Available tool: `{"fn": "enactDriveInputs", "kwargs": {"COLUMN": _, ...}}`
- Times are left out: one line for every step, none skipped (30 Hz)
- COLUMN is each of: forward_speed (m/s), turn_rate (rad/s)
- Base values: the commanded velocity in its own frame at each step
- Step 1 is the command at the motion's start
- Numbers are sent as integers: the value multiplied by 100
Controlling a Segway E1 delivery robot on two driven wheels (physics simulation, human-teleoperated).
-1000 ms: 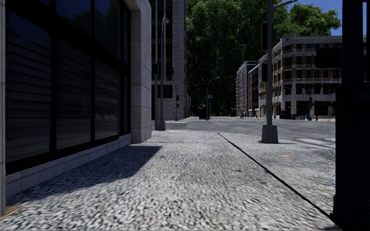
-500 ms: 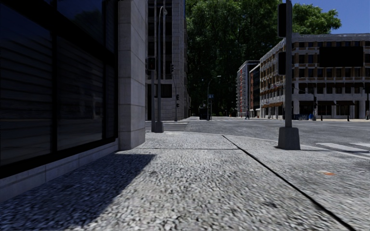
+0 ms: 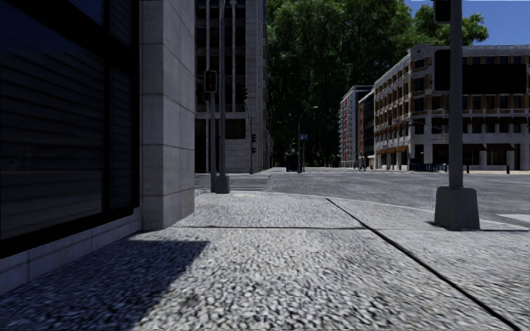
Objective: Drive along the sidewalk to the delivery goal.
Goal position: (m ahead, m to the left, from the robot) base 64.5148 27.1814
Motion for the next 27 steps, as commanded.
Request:
{"fn": "enactDriveInputs", "kwargs": {"forward_speed": 200, "turn_rate": 0}}
{"fn": "enactDriveInputs", "kwargs": {"forward_speed": 200, "turn_rate": 0}}
{"fn": "enactDriveInputs", "kwargs": {"forward_speed": 200, "turn_rate": 0}}
{"fn": "enactDriveInputs", "kwargs": {"forward_speed": 200, "turn_rate": 0}}
{"fn": "enactDriveInputs", "kwargs": {"forward_speed": 200, "turn_rate": 0}}
{"fn": "enactDriveInputs", "kwargs": {"forward_speed": 200, "turn_rate": 0}}
{"fn": "enactDriveInputs", "kwargs": {"forward_speed": 200, "turn_rate": 0}}
{"fn": "enactDriveInputs", "kwargs": {"forward_speed": 200, "turn_rate": 0}}
{"fn": "enactDriveInputs", "kwargs": {"forward_speed": 200, "turn_rate": 0}}
{"fn": "enactDriveInputs", "kwargs": {"forward_speed": 200, "turn_rate": 0}}
{"fn": "enactDriveInputs", "kwargs": {"forward_speed": 200, "turn_rate": 0}}
{"fn": "enactDriveInputs", "kwargs": {"forward_speed": 200, "turn_rate": 0}}
{"fn": "enactDriveInputs", "kwargs": {"forward_speed": 200, "turn_rate": 0}}
{"fn": "enactDriveInputs", "kwargs": {"forward_speed": 200, "turn_rate": 0}}
{"fn": "enactDriveInputs", "kwargs": {"forward_speed": 200, "turn_rate": 0}}
{"fn": "enactDriveInputs", "kwargs": {"forward_speed": 200, "turn_rate": 0}}
{"fn": "enactDriveInputs", "kwargs": {"forward_speed": 200, "turn_rate": 0}}
{"fn": "enactDriveInputs", "kwargs": {"forward_speed": 200, "turn_rate": 0}}
{"fn": "enactDriveInputs", "kwargs": {"forward_speed": 200, "turn_rate": 0}}
{"fn": "enactDriveInputs", "kwargs": {"forward_speed": 200, "turn_rate": 0}}
{"fn": "enactDriveInputs", "kwargs": {"forward_speed": 200, "turn_rate": 0}}
{"fn": "enactDriveInputs", "kwargs": {"forward_speed": 200, "turn_rate": 0}}
{"fn": "enactDriveInputs", "kwargs": {"forward_speed": 200, "turn_rate": 0}}
{"fn": "enactDriveInputs", "kwargs": {"forward_speed": 200, "turn_rate": 0}}
{"fn": "enactDriveInputs", "kwargs": {"forward_speed": 200, "turn_rate": 0}}
{"fn": "enactDriveInputs", "kwargs": {"forward_speed": 200, "turn_rate": 0}}
{"fn": "enactDriveInputs", "kwargs": {"forward_speed": 200, "turn_rate": 0}}
